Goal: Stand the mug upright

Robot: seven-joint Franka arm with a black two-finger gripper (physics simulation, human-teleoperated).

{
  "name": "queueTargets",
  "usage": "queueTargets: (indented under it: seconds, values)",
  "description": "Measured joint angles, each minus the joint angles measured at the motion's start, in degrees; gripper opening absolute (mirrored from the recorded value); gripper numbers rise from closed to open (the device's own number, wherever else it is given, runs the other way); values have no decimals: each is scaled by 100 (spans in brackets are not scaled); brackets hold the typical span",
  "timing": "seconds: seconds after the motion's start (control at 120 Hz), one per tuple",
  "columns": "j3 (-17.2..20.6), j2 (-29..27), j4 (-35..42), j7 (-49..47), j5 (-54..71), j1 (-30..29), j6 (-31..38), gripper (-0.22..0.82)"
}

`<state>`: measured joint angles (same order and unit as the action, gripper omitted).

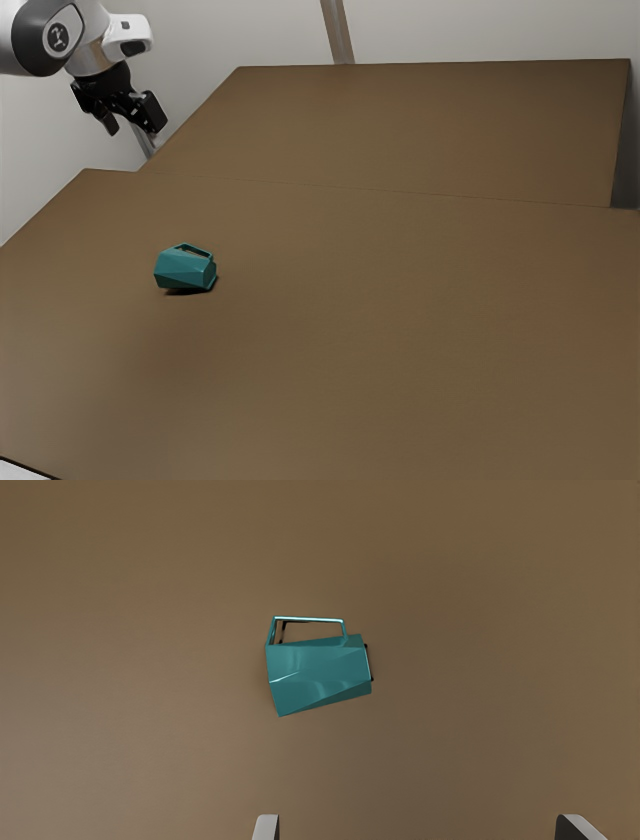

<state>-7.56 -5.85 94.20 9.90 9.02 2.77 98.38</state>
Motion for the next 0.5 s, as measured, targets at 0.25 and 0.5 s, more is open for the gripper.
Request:
queueTargets:
  seconds: [0.25, 0.5]
  values:
    - [-8, -6, 81, 43, -5, -49, 59, 60]
    - [-57, 103, 69, 71, -2, -273, 114, 60]
